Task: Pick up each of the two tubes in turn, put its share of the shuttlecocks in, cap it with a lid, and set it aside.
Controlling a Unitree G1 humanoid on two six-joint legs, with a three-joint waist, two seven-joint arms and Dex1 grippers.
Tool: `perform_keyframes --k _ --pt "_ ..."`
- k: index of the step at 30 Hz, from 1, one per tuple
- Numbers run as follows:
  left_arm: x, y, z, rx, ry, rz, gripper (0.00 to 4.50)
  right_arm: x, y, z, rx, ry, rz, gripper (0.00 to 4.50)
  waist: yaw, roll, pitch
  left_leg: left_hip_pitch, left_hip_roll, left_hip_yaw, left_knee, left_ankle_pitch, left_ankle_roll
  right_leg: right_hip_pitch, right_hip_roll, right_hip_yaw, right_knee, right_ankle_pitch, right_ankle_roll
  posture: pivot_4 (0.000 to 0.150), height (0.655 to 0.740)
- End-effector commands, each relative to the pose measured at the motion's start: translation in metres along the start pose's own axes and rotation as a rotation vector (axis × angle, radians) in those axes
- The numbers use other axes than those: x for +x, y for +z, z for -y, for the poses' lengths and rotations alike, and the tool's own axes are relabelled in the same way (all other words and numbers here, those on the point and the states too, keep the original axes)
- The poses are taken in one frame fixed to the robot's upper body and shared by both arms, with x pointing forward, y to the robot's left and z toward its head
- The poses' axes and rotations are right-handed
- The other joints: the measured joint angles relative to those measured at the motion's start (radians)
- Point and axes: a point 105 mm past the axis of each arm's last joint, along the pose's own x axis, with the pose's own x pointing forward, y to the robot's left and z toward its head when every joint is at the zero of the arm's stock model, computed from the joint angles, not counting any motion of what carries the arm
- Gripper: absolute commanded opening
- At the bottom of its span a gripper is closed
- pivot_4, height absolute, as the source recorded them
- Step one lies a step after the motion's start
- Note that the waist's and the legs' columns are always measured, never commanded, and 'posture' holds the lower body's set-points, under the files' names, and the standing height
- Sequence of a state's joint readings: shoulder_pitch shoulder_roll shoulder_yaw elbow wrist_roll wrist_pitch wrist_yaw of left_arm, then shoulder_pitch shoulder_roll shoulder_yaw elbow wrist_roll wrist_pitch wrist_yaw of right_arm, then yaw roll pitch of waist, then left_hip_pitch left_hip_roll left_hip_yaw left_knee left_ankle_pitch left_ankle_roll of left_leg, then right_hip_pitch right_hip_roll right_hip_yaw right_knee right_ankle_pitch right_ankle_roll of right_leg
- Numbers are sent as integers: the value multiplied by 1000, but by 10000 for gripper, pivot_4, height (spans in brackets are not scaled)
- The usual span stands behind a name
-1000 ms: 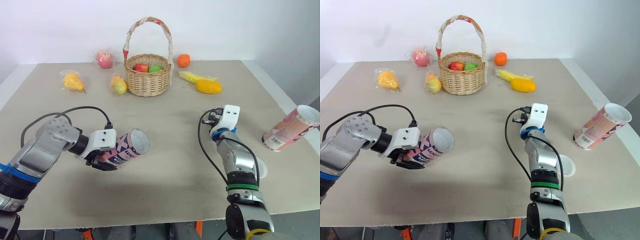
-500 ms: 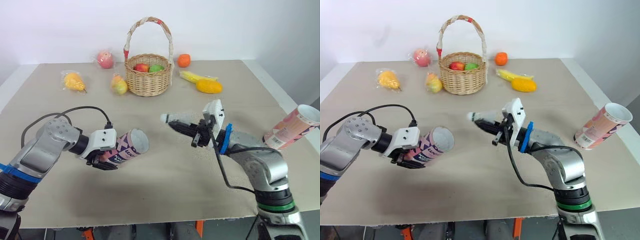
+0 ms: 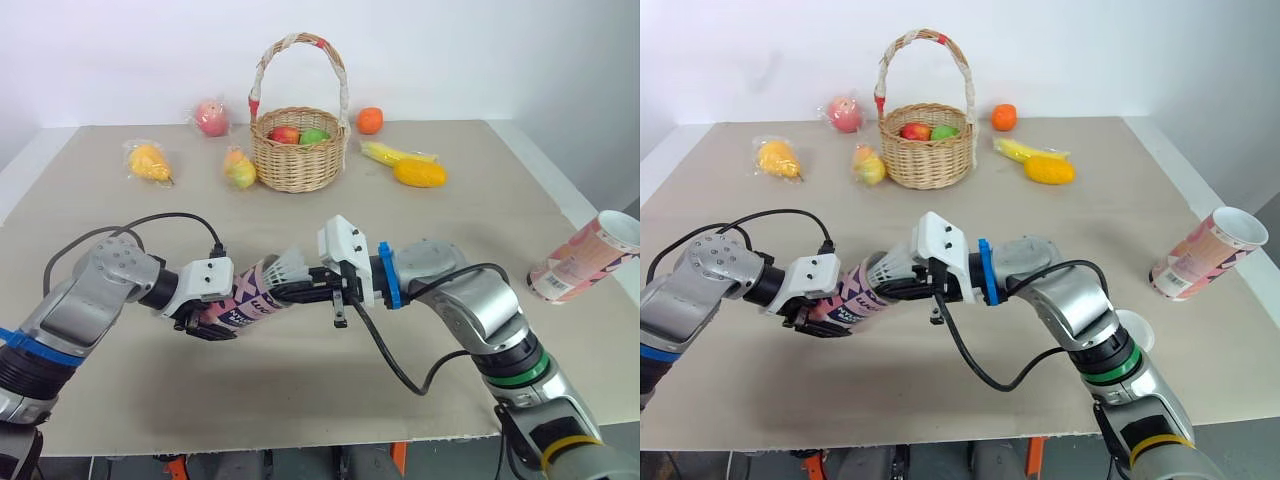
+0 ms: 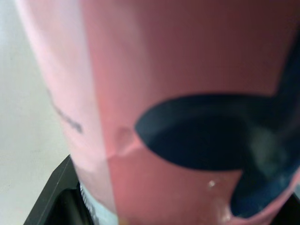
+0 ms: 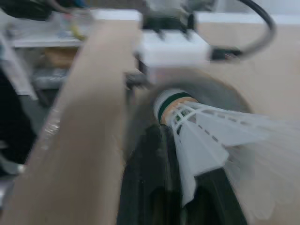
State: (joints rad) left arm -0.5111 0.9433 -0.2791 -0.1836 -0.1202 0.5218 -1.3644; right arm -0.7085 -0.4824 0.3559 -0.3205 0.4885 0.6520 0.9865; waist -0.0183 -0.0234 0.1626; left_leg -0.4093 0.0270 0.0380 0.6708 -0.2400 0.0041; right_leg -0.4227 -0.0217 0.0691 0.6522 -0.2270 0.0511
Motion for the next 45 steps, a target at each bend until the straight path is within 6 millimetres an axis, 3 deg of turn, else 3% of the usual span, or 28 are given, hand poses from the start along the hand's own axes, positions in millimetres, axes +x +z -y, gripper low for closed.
perform_keyframes --k 1,3,4,7,10,13,15,22,26,30,34,37,42,45 --pt "1 1 4 4 1 4 30311 -20 25 9 -27 -27 74 18511 0 0 0 0 0 0 0 0 0 0 0 0 0 0 0 1500 7400" --pt "1 1 3 3 4 4 30311 -28 27 13 -8 -35 82 30468 0 0 0 0 0 0 0 0 0 0 -1 0 0 0 0 1500 7400" --pt "1 1 3 3 5 4 30311 -33 27 14 4 -35 84 33326 0 0 0 0 0 0 0 0 0 0 -1 0 0 0 0 1500 7400" --pt "1 1 2 3 7 4 30311 -42 30 21 21 -54 97 33326 -1 0 0 0 0 0 0 0 0 0 0 0 0 0 0 1500 7400" --pt "2 3 0 12 7 7 30311 -44 29 31 10 -56 76 22957 -1 0 0 0 0 0 0 0 0 0 0 0 0 0 -1 1500 7400" --pt "2 5 -1 18 7 9 30311 -28 24 30 -9 -8 37 7298 -1 0 0 0 0 0 0 0 0 0 1 0 0 0 -1 1500 7400" --pt "2 5 -2 19 6 9 30311 -13 16 25 -36 40 -19 236 -1 0 0 0 0 0 0 0 0 0 1 0 0 0 -1 1500 7400" --pt "4 6 0 22 -5 11 30311 34 -2 13 -156 147 -124 236 0 0 0 0 0 0 0 0 0 0 0 0 0 0 0 1500 7400" --pt "6 8 2 22 -12 20 30311 43 6 8 -135 172 -54 236 0 0 0 0 0 0 0 0 0 0 -1 0 0 0 0 1500 7400" --pt "6 8 5 16 -15 24 30311 24 18 14 -117 145 -21 236 0 0 0 0 0 0 0 0 0 0 0 -1 0 0 0 1500 7400" --pt "7 10 6 9 -14 46 30311 -19 27 18 -61 93 -2 236 2 0 0 -1 -2 -1 0 0 0 0 -3 -1 0 1 0 1500 7400" --pt "9 21 5 14 -15 111 30311 -58 30 10 22 58 2 236 6 -1 0 -2 -3 -2 0 0 0 0 -4 -2 -1 1 -1 1500 7400" --pt "12 41 -2 27 18 227 30311 -88 29 5 89 -33 -1 236 -2 -2 1 -7 -3 -5 0 -1 1 -3 -3 -2 -2 2 -4 1500 7400" --pt "18 61 -9 25 60 363 30311 -117 19 8 135 -167 -26 236 -2 -2 1 -7 -3 -9 0 -1 1 -3 -2 -3 -2 2 -5 1500 7400"
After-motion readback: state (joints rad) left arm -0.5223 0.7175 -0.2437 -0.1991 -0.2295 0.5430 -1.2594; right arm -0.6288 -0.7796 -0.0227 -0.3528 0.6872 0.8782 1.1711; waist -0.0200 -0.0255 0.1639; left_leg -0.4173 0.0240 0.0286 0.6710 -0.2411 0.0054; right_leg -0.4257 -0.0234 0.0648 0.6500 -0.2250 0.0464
